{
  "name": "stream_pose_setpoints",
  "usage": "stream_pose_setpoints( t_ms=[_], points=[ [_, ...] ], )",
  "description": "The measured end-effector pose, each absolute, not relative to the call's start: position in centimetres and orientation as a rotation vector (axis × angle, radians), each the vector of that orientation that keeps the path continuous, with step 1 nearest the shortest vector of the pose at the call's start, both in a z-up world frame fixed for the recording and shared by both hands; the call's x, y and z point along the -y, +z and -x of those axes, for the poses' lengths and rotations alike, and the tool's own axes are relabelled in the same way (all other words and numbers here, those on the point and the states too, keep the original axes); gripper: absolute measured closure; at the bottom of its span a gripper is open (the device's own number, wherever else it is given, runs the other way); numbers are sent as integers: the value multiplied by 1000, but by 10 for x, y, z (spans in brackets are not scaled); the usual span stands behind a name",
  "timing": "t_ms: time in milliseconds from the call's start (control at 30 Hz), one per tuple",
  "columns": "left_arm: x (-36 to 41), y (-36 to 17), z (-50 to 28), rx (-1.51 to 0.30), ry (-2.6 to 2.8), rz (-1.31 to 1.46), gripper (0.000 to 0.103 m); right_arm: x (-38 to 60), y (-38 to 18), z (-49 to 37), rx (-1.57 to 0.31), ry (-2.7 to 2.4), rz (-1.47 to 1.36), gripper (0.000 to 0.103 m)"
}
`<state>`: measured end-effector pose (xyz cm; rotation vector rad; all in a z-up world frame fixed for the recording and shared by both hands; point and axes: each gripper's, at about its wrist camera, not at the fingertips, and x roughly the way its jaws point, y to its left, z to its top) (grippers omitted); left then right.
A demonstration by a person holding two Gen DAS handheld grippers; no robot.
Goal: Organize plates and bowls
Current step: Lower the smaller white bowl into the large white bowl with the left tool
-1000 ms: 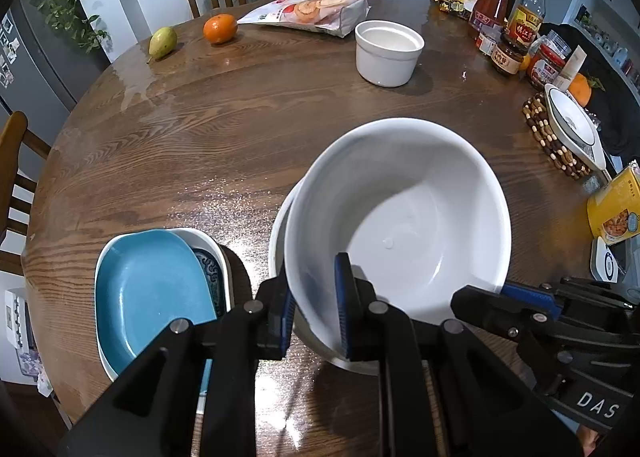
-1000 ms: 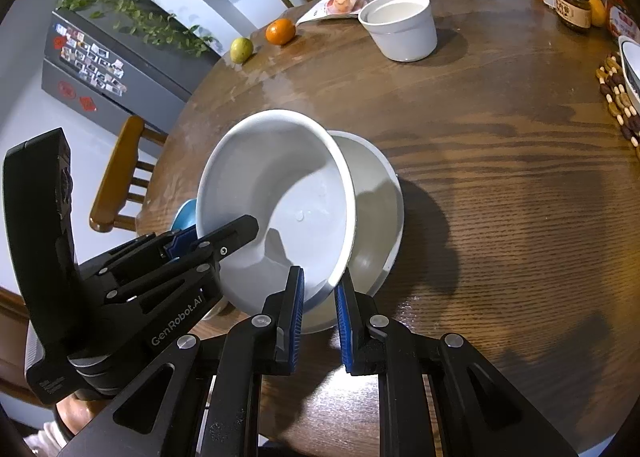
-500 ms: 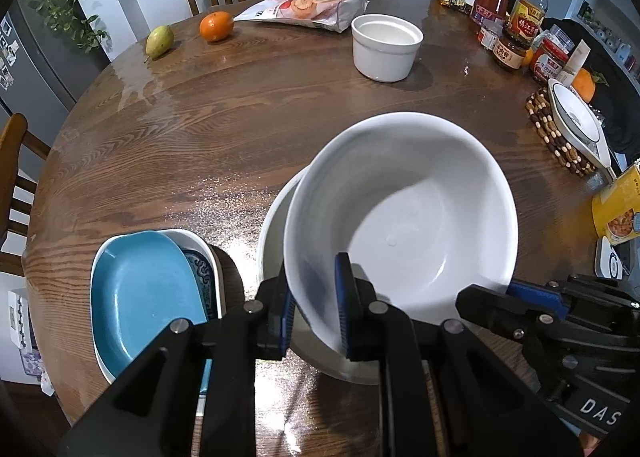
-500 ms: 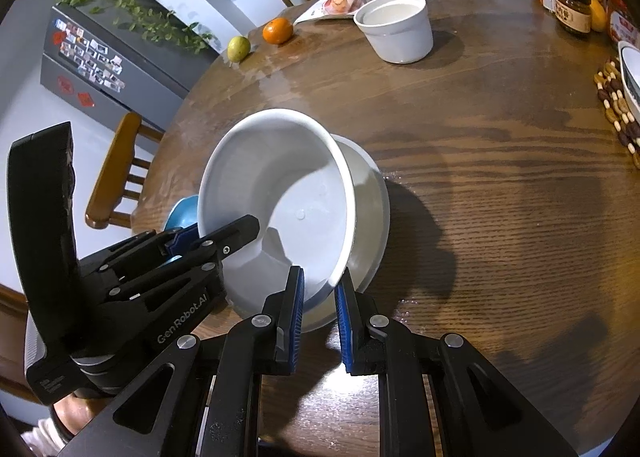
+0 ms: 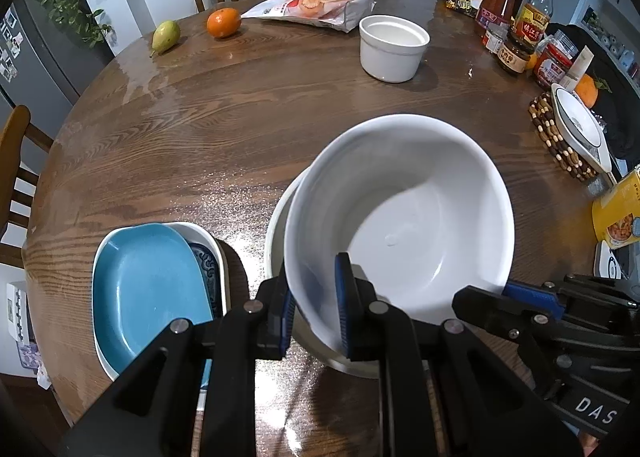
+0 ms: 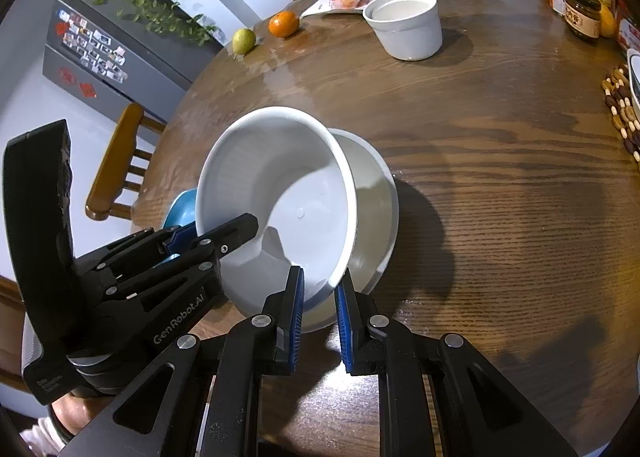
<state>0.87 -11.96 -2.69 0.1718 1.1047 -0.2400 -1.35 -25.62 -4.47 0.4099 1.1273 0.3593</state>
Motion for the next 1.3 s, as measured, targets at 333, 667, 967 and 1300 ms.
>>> stream_pose_setpoints(
  t_ms=[333, 667, 967, 1300],
  points=[
    [116, -26, -8, -1103, -246, -166, 88, 254, -43, 14, -1127, 358, -395, 86],
    [117, -24, -6, -1100, -253, -169, 88, 253, -42, 15, -1128, 357, -393, 86],
    [117, -24, -5, -1099, -256, -176, 88, 253, -41, 15, -1129, 356, -390, 86],
    [119, -27, -7, -1113, -261, -191, 88, 256, -41, 13, -1139, 348, -390, 86]
  ],
)
